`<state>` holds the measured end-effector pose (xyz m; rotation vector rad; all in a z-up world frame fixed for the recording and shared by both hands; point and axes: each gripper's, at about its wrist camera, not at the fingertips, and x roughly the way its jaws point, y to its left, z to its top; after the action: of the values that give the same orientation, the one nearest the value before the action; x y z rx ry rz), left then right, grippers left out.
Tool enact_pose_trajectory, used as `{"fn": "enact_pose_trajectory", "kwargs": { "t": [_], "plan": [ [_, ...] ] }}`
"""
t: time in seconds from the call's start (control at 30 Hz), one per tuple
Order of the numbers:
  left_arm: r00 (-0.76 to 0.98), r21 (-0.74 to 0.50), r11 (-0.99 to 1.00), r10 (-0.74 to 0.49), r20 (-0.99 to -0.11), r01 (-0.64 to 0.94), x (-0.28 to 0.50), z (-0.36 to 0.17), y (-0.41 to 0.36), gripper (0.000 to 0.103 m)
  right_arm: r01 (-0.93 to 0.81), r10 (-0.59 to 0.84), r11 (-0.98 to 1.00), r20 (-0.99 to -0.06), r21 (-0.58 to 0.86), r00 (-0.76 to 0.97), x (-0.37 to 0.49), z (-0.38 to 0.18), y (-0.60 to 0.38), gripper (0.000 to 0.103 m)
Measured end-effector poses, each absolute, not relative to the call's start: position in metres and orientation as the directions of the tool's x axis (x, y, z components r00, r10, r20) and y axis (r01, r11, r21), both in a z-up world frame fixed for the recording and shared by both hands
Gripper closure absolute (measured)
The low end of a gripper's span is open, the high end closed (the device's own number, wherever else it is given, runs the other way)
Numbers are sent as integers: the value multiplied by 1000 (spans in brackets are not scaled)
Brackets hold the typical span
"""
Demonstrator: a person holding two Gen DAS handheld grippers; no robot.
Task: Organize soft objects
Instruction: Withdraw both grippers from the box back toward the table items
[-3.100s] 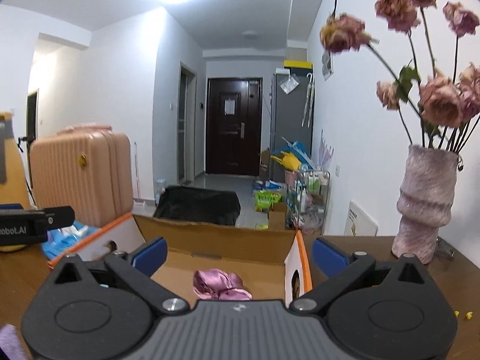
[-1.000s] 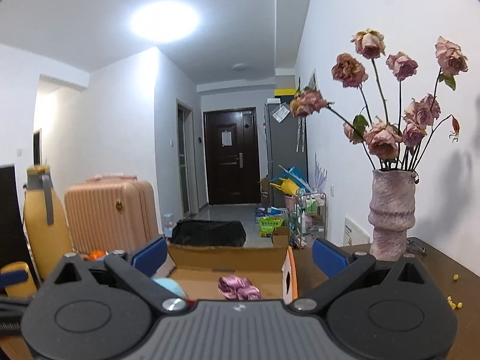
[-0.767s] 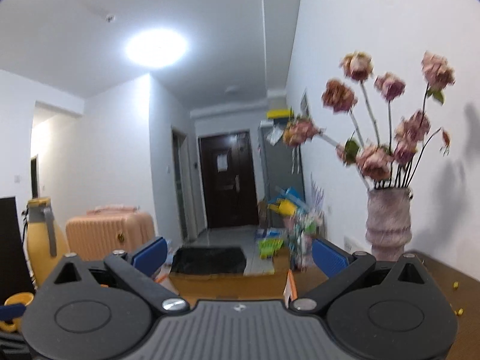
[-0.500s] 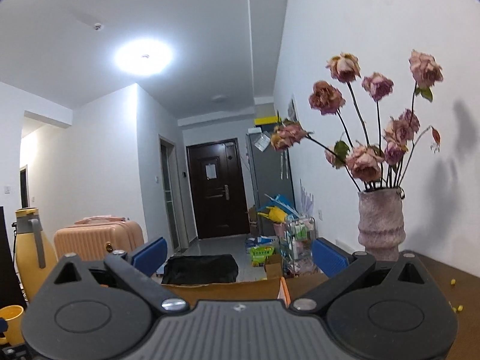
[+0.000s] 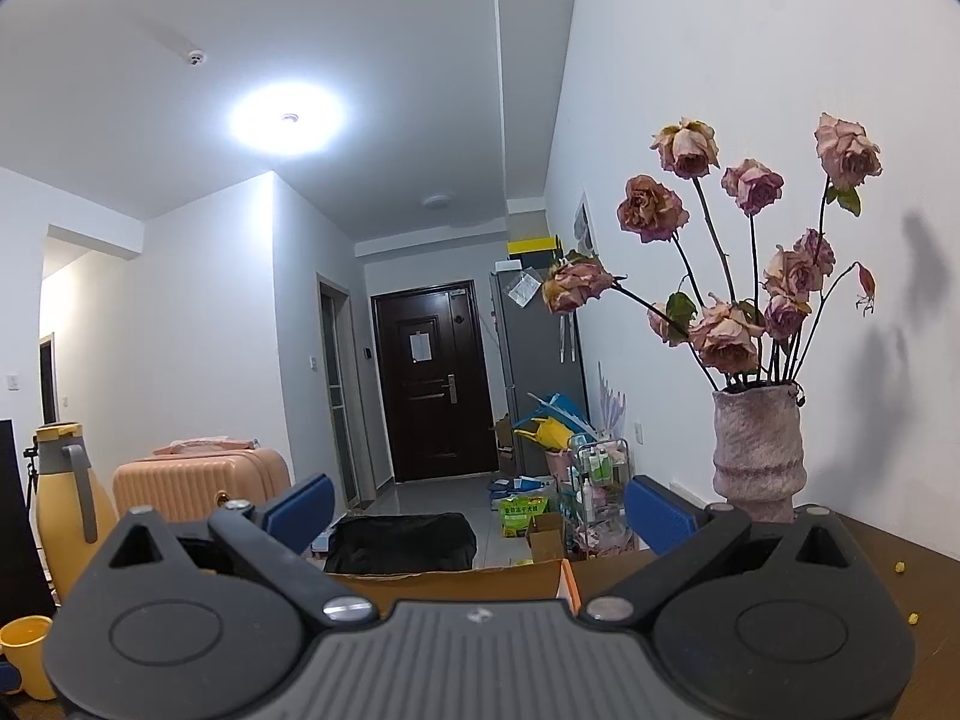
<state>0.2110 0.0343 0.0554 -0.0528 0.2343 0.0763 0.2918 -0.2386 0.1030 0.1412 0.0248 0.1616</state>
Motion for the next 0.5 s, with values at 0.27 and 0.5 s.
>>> {"fn": "enact_pose_trajectory", "kwargs": {
  "t": [0.27,0.5],
  "plan": [
    [968,-39,997,60,-245,-72,204,53,30,0,-148,151,979,-14,138,988,286,103,-242,0],
    [968,-42,997,49,-248,-61,192,56,29,0,-149,153,978,-21,147,988,278,106,-248,0]
  ]
}}
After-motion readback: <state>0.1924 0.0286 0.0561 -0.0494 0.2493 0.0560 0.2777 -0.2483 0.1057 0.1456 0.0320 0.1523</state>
